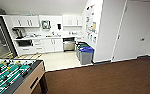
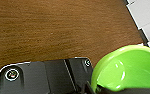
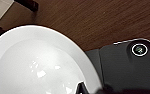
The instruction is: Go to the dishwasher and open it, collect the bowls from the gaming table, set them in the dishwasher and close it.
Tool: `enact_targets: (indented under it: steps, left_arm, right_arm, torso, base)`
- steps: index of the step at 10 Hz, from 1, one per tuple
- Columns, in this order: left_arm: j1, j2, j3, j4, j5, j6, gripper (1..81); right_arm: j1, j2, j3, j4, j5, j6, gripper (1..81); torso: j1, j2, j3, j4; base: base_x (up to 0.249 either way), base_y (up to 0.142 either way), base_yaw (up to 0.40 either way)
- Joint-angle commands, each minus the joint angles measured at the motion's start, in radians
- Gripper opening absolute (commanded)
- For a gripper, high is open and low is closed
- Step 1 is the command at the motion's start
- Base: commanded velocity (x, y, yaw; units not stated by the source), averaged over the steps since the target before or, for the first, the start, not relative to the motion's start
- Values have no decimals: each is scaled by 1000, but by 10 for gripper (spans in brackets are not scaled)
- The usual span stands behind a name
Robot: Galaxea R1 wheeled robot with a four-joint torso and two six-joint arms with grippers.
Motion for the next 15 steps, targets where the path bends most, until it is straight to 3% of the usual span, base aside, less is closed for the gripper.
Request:
enact_targets:
  steps: [1, 15]
  left_arm:
    - [-54, -31, 18, 14, 15, 6, 10]
    - [-54, -26, 9, 12, 6, 6, 10]
  right_arm:
    - [66, -13, 14, -21, -15, 0, 10]
    - [64, -13, 6, -20, -15, 0, 10]
  torso:
    - [0, 0, 0, 0]
    - [0, 0, 0, 0]
  base:
    - [153, 0, 0]
    - [154, 0, 0]
